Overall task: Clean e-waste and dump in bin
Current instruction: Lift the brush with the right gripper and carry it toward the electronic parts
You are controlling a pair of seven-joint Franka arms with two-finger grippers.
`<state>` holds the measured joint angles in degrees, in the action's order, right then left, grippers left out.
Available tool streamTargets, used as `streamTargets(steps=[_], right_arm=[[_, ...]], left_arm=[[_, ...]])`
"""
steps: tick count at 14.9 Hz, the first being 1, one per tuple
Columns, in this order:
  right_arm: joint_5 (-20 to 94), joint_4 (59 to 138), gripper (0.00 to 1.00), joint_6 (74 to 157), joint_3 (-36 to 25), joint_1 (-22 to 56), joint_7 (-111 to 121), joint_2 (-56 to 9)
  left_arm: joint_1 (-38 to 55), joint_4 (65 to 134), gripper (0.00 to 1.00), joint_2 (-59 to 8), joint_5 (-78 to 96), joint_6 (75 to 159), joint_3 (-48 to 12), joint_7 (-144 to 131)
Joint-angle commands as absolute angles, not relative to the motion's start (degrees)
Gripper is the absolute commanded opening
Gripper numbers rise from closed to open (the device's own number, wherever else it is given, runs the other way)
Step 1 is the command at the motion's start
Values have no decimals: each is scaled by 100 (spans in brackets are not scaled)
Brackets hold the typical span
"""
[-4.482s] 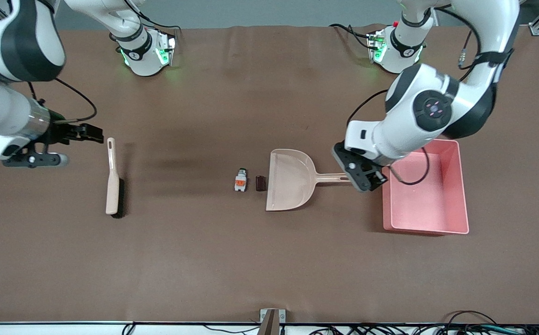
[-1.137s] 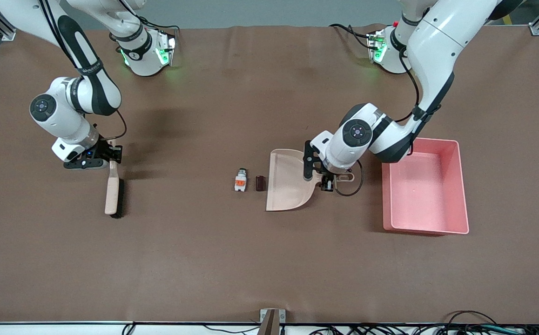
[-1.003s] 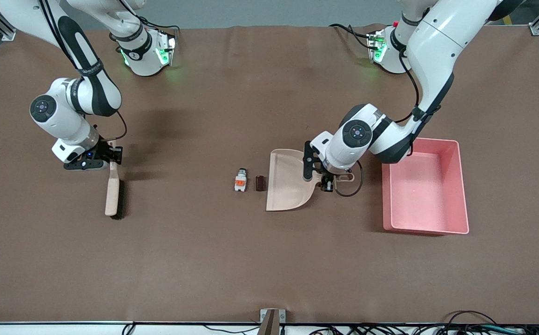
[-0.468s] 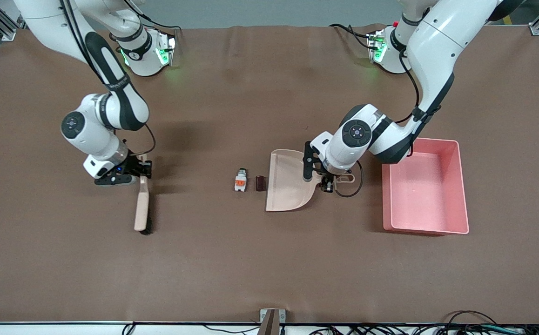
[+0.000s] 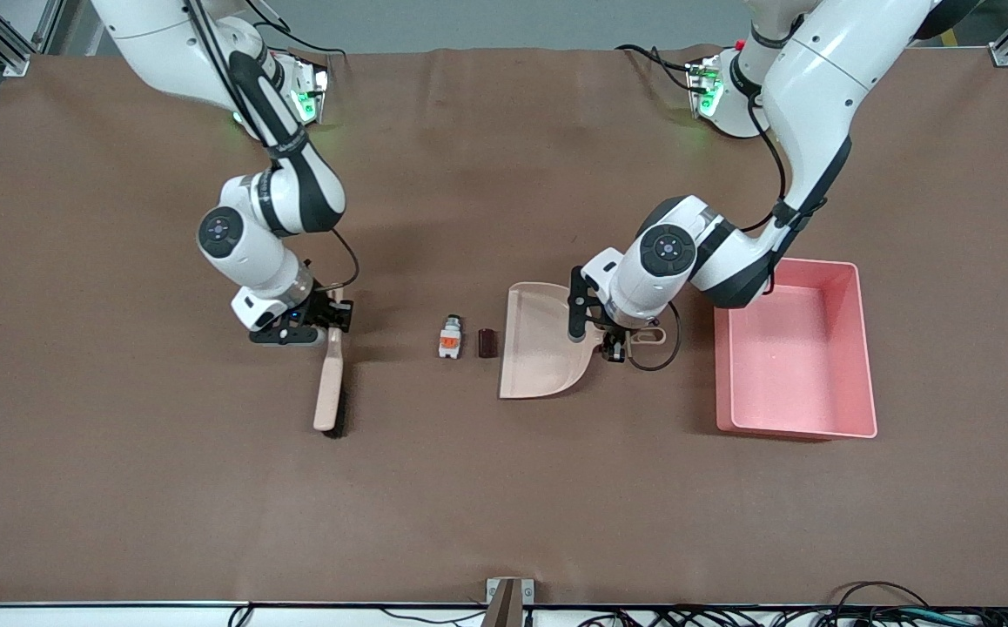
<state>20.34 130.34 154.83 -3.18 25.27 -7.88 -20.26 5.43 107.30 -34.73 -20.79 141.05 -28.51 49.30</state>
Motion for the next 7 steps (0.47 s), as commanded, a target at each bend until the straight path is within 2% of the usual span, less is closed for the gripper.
streamTargets(steps=[1, 5, 7], right_arm=[[2180, 12964, 0, 14996, -352, 2864, -1307, -2074], [2180, 12876, 0, 14819, -352, 3313, -2003, -2065], [2171, 12745, 0, 14443, -360, 3410, -2170, -2039]], left_arm=[[580, 10574, 1, -3507, -2407, 13879, -2865, 4554], [737, 10433, 0, -3516, -2531, 13580, -2857, 4359], [826, 10336, 0, -3533, -2732, 13474, -2865, 4351]])
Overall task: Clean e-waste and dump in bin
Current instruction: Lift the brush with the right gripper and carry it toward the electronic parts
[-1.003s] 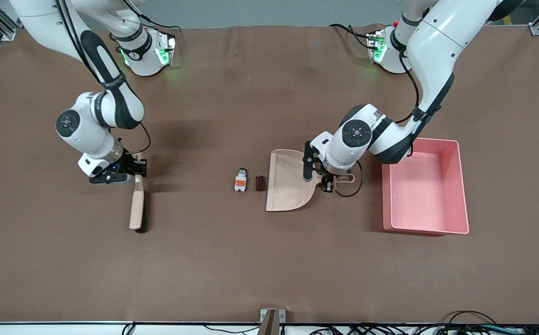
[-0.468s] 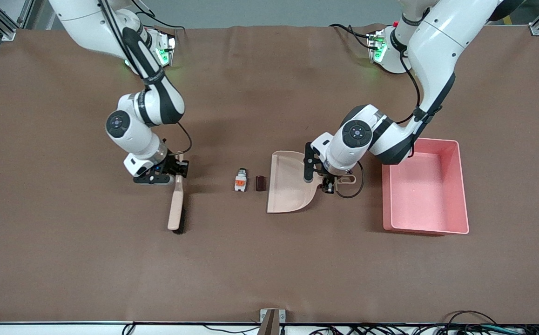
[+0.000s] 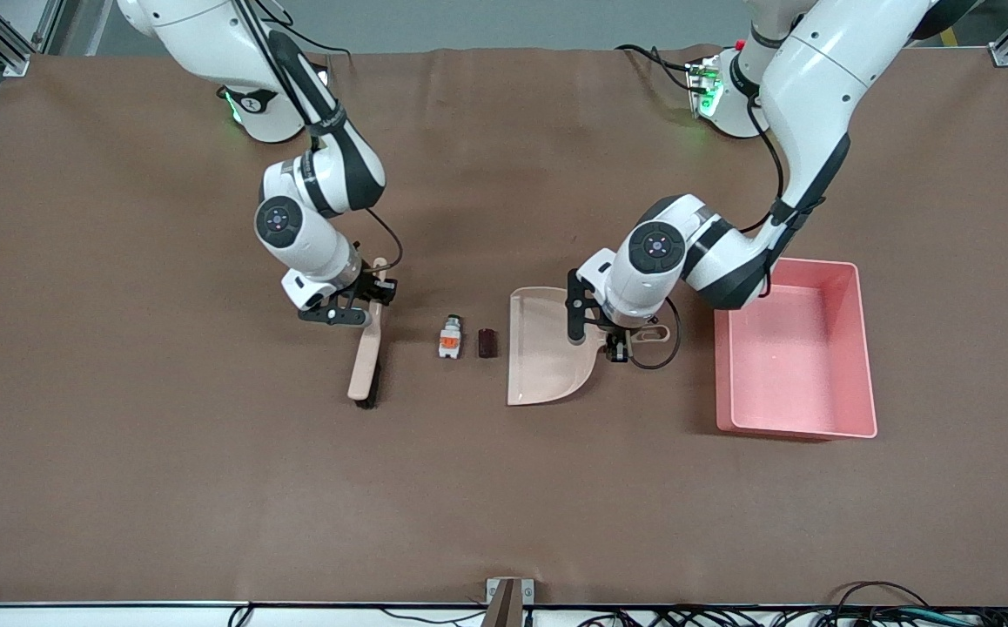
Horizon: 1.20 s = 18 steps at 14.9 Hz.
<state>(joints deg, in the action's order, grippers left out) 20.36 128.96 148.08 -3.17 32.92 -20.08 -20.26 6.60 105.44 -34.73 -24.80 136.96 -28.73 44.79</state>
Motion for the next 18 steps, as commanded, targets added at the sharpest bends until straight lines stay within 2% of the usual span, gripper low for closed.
streamTargets(steps=[1, 5, 12, 18], right_arm=[[2171, 12657, 0, 14327, -360, 3471, -2267, -2039], [2119, 12402, 0, 13880, -360, 3604, -2592, -2057], [2109, 12191, 0, 13729, -360, 4007, -2979, -2092], [2048, 11427, 0, 12939, -360, 4174, -3138, -2320]], left_arm=[[826, 10319, 1, -3551, -2759, 13456, -2865, 4351], [931, 10231, 1, -3674, -2769, 13456, -2865, 4272], [1072, 10046, 1, -3805, -2804, 13395, -2865, 4271], [1125, 9949, 1, -3867, -2786, 13386, -2865, 4263]])
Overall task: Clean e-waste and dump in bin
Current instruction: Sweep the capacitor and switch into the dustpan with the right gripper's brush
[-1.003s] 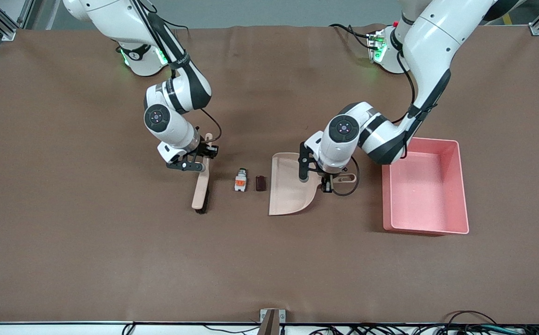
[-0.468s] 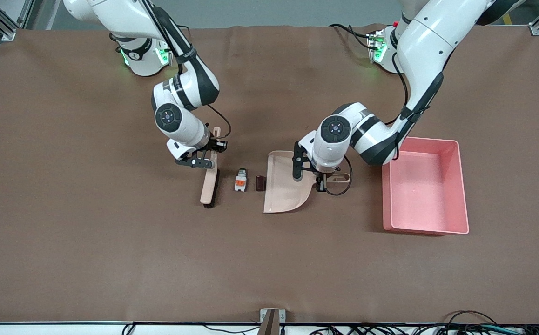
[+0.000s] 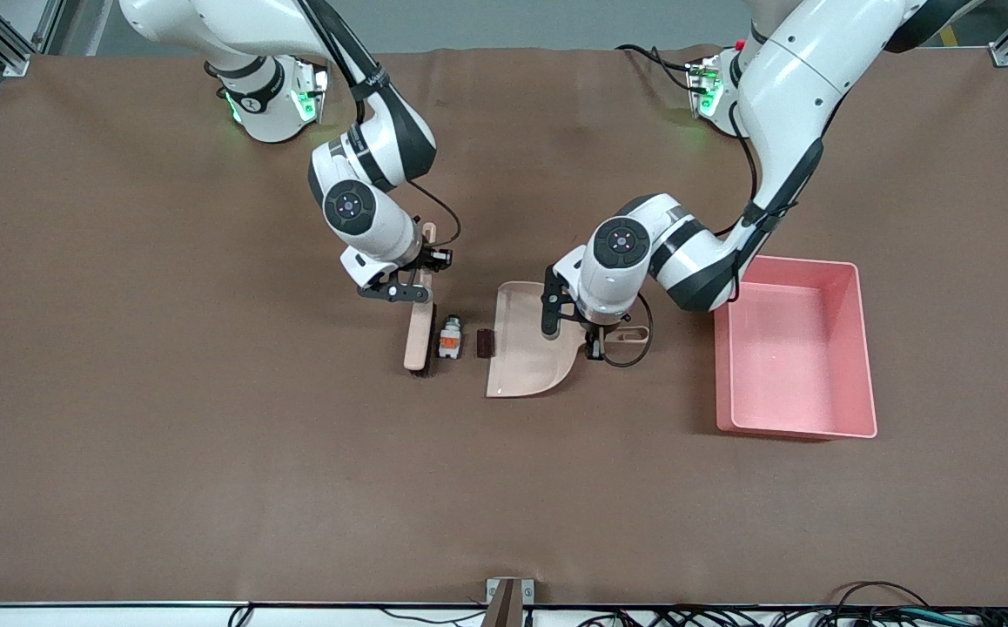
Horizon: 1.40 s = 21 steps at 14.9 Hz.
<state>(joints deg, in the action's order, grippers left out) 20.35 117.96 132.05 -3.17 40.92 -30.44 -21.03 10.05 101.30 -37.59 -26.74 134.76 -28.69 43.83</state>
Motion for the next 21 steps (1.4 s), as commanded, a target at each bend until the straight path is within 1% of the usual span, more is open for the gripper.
streamTargets(steps=[1, 8, 14, 16, 19, 20, 21], right_arm=[[2039, 11374, 0, 12877, -369, 4192, -3138, -2364], [1846, 11312, 0, 12876, -387, 4184, -3278, -2558], [1854, 11189, 0, 12937, -369, 4403, -3523, -2663], [1889, 10918, 0, 12911, -360, 4465, -3559, -2812], [1968, 10277, 0, 12937, -343, 4675, -3577, -3303], [2178, 10048, 0, 12937, -317, 4693, -3577, -3479], [2632, 9785, 0, 12946, -273, 4728, -3568, -3602]], left_arm=[[1125, 9941, 1, -3902, -2786, 13386, -2865, 4263], [1204, 9826, 1, -4025, -2961, 13386, -2856, 3982], [1204, 9826, 1, -4034, -2997, 13386, -2856, 3981], [1204, 9826, 1, -4025, -2997, 13386, -2856, 3981], [1195, 9826, 1, -4025, -2997, 13386, -2856, 3981], [1195, 9826, 1, -4025, -3006, 13377, -2856, 3981], [1195, 9835, 1, -4025, -2997, 13377, -2856, 3981]])
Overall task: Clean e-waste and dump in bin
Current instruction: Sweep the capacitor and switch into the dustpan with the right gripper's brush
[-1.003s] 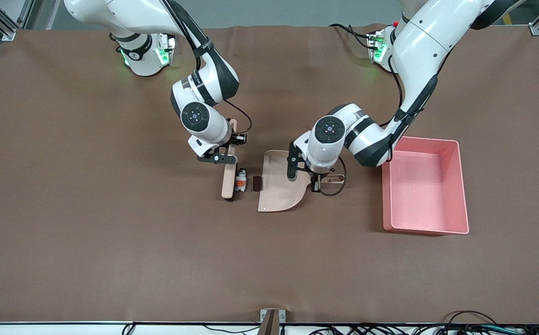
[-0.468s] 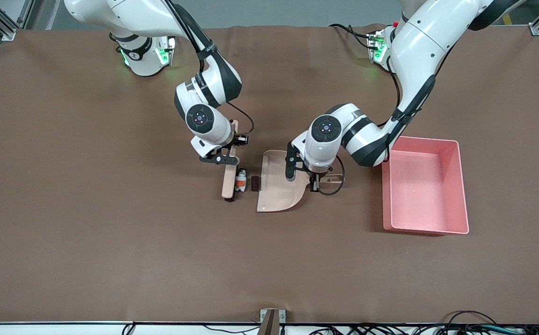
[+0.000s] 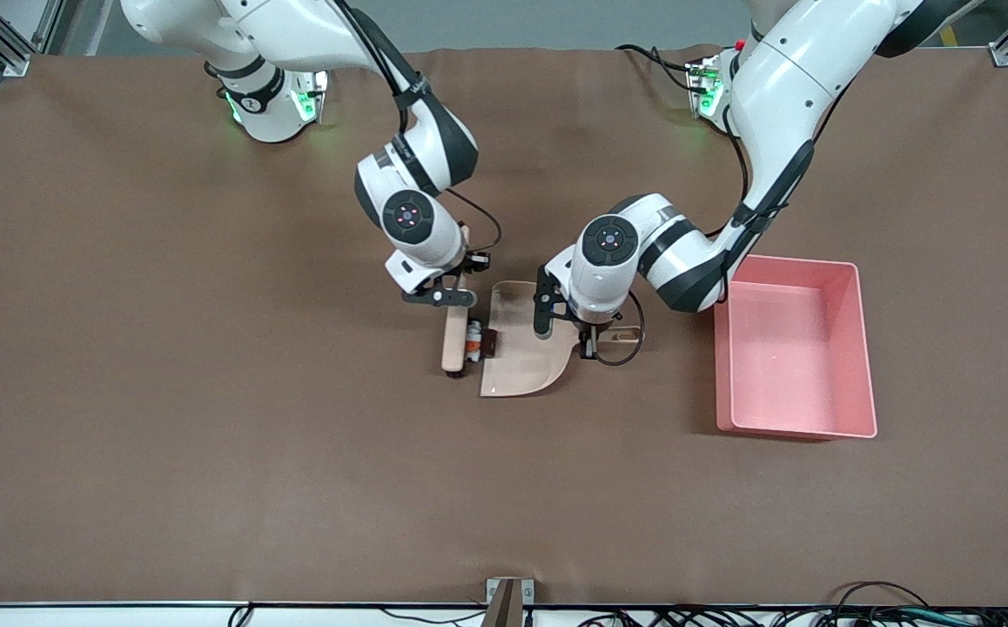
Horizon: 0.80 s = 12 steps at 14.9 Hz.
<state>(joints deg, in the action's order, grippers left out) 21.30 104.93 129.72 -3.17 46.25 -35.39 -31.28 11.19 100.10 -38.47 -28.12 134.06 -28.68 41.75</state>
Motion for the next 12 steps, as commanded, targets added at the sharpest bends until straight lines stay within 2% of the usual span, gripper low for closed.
streamTargets(steps=[1, 6, 9, 12], right_arm=[[3037, 9478, 0, 12946, -264, 4842, -3560, -3708], [3305, 9299, 0, 12850, -255, 4852, -3516, -3735], [3296, 9308, 0, 12211, -281, 4589, -3289, -3622], [3243, 9430, 0, 12085, -308, 4369, -3173, -3454]], left_arm=[[1195, 9835, 1, -4025, -2997, 13377, -2856, 3981], [1151, 9826, 1, -4017, -3006, 13377, -2856, 3990], [1108, 9852, 1, -4025, -3015, 13394, -2857, 3999], [1037, 9861, 0, -4043, -3006, 13534, -2865, 4025]])
